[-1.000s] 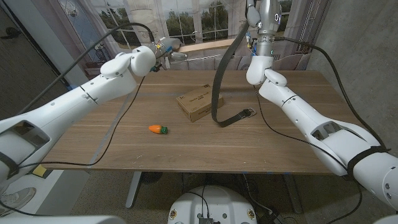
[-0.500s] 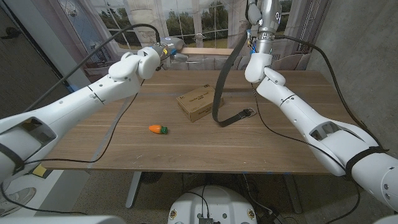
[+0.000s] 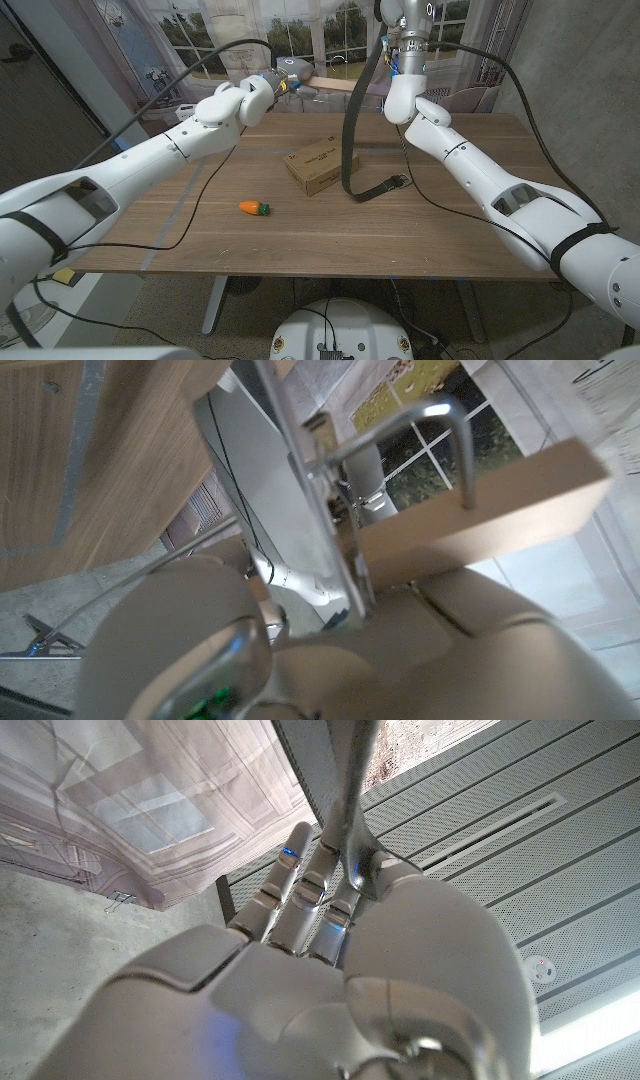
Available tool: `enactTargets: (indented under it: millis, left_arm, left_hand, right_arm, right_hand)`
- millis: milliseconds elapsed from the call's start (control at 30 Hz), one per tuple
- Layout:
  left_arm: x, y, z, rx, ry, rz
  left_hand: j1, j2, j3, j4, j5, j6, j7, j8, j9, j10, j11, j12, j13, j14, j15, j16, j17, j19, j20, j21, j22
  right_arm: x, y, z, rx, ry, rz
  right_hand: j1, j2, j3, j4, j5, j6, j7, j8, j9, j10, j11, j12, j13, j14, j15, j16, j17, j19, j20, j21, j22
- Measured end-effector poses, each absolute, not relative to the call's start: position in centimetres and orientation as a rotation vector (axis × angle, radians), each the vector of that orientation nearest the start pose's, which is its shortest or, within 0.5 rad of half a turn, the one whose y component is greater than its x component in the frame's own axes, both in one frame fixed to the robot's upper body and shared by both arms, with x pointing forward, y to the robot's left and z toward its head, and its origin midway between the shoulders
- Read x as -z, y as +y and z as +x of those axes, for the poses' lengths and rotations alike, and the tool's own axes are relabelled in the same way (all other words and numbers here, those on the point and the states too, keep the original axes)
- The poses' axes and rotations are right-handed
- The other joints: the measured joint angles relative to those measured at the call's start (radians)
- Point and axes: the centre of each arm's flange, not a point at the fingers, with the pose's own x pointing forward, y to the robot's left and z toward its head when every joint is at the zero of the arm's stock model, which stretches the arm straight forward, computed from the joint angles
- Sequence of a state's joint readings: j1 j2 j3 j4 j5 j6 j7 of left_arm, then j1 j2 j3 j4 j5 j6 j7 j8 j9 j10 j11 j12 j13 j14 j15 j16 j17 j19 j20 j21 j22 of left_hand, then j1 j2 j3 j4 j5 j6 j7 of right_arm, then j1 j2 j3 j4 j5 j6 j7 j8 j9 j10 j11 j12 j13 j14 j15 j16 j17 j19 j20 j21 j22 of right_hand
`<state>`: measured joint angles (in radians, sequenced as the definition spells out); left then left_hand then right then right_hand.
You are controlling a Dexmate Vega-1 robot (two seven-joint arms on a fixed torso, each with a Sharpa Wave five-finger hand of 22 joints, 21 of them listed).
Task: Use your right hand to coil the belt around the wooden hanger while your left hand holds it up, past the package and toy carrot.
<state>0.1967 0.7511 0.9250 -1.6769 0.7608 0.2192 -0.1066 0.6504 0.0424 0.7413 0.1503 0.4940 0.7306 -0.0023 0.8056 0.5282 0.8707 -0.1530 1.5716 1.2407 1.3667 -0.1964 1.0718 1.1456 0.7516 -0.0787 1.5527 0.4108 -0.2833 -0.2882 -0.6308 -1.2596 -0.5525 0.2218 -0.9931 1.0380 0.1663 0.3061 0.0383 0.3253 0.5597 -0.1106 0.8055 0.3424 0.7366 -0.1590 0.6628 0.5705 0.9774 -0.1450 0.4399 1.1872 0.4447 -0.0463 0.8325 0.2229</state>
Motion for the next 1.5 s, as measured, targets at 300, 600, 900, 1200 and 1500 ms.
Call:
enactTargets:
  millis: [300, 600, 900, 1200, 1500]
  left_arm:
    - [-20.5, 14.0, 59.0, -0.215, -0.942, 1.858]
    - [-18.9, 15.4, 58.3, -0.303, -1.117, 1.813]
    - [-17.5, 18.2, 58.0, -0.365, -1.274, 1.652]
    - [-16.4, 19.9, 56.2, -0.405, -1.497, 1.389]
    - [-16.7, 22.3, 54.2, -0.458, -1.603, 1.089]
  left_hand:
    - [-0.004, -0.004, 0.003, 0.003, 0.005, -0.002, -0.005, 0.006, 0.017, 0.008, -0.004, 0.000, 0.000, 0.000, 0.000, 0.000, -0.004, 0.000, 0.000, 0.000, 0.000]
    - [-0.008, -0.008, 0.003, 0.003, 0.012, -0.011, -0.014, 0.013, 0.026, 0.002, -0.010, 0.000, 0.000, 0.004, -0.004, 0.000, 0.002, -0.004, 0.004, 0.000, 0.005]
    - [-0.008, -0.008, 0.003, 0.003, 0.012, -0.018, -0.021, 0.013, 0.026, 0.002, -0.010, 0.000, 0.000, 0.004, -0.004, 0.000, -0.002, -0.004, 0.004, 0.000, 0.002]
    - [-0.005, -0.032, 0.005, 0.005, 0.017, -0.021, -0.018, 0.013, 0.031, 0.003, -0.012, 0.000, -0.001, 0.006, -0.002, 0.000, -0.006, -0.004, 0.004, 0.000, 0.005]
    - [-0.023, -0.002, 0.004, 0.018, 0.017, -0.031, -0.016, 0.019, 0.031, 0.004, -0.012, -0.003, 0.000, 0.007, 0.000, 0.000, -0.002, -0.003, 0.004, 0.000, 0.005]
  right_arm:
    - [-27.4, -12.2, 54.8, 0.572, -1.580, -0.570]
    - [-28.7, -13.3, 55.7, 0.535, -1.511, -0.608]
    - [-28.5, -14.8, 56.4, 0.520, -1.440, -0.645]
    - [-27.8, -15.7, 57.4, 0.510, -1.378, -0.692]
    - [-26.6, -16.8, 59.0, 0.511, -1.304, -0.750]
  right_hand:
    - [0.000, 0.000, 0.000, 0.000, 0.000, 0.000, 0.000, 0.000, 0.000, 0.000, 0.000, 0.000, 0.000, 0.000, 0.000, -0.004, 0.000, 0.000, 0.000, 0.004, -0.005]
    - [0.000, 0.000, -0.001, -0.001, 0.004, 0.000, 0.000, 0.000, 0.000, 0.000, 0.000, 0.000, 0.000, 0.000, 0.000, -0.008, 0.005, -0.011, 0.000, 0.011, -0.005]
    - [0.000, 0.001, 0.002, 0.001, 0.004, 0.000, 0.000, 0.000, 0.000, 0.000, 0.000, 0.006, 0.000, 0.000, 0.000, -0.011, 0.005, -0.011, 0.000, 0.019, -0.009]
    - [0.000, 0.000, 0.001, 0.001, 0.004, 0.000, 0.000, 0.000, 0.000, 0.000, 0.000, 0.006, 0.000, 0.000, 0.000, -0.011, 0.005, -0.011, 0.000, 0.019, -0.009]
    - [0.000, 0.000, 0.001, 0.001, 0.003, 0.000, 0.000, 0.003, 0.000, 0.000, 0.000, 0.033, 0.000, 0.004, -0.004, -0.019, 0.005, -0.011, 0.000, 0.026, -0.014]
